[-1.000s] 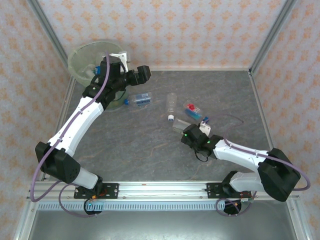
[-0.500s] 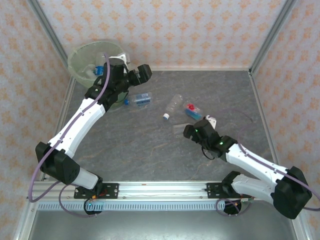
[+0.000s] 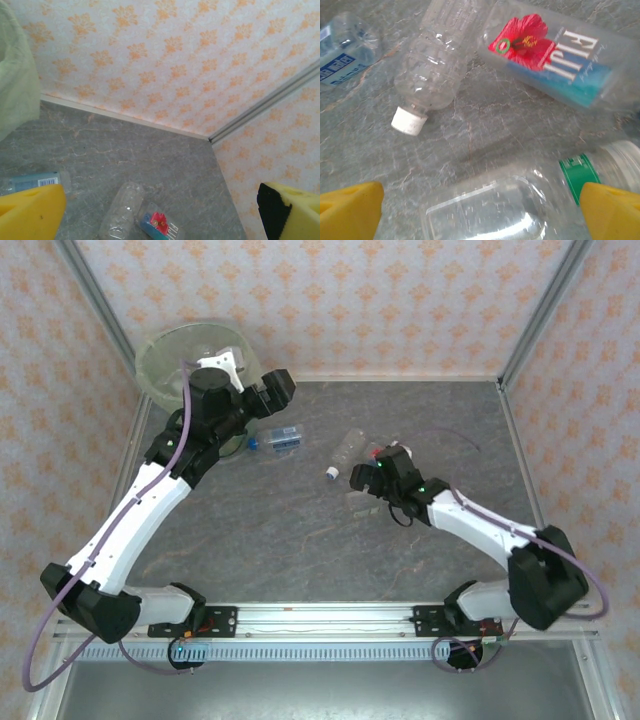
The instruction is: Put the plastic bottles in the bin
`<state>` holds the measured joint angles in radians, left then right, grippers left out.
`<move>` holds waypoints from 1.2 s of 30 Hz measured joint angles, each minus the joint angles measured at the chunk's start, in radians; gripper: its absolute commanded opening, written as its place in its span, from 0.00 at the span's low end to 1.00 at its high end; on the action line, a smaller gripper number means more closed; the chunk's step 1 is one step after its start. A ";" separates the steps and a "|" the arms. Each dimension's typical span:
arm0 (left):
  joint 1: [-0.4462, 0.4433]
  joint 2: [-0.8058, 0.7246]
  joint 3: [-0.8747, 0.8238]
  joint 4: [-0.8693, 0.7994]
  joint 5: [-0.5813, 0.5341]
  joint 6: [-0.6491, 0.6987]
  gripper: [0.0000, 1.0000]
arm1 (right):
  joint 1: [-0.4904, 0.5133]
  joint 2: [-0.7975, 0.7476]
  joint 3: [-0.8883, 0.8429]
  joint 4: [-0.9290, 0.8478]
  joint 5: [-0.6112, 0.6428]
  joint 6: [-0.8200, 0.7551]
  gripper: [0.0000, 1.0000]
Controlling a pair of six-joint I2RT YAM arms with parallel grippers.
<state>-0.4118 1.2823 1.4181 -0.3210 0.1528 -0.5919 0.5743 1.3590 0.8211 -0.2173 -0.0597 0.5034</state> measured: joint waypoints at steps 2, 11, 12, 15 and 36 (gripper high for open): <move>0.000 0.000 -0.002 -0.009 0.020 0.018 0.99 | -0.006 0.051 0.024 0.010 -0.017 -0.002 1.00; 0.000 -0.116 -0.133 -0.003 0.031 0.034 0.99 | -0.015 0.119 0.049 0.018 -0.115 -0.006 1.00; 0.000 -0.122 -0.133 -0.003 0.031 0.036 0.99 | -0.015 0.113 0.040 0.026 -0.124 -0.002 1.00; 0.000 -0.139 -0.135 -0.003 0.030 0.037 0.99 | -0.016 0.068 -0.001 0.040 -0.145 0.019 1.00; 0.000 -0.113 -0.163 0.007 0.034 0.032 0.99 | -0.043 -0.064 -0.070 -0.029 -0.149 0.022 1.00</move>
<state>-0.4118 1.1698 1.2556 -0.3138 0.1871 -0.5594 0.5308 1.2945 0.7509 -0.2462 -0.2085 0.5255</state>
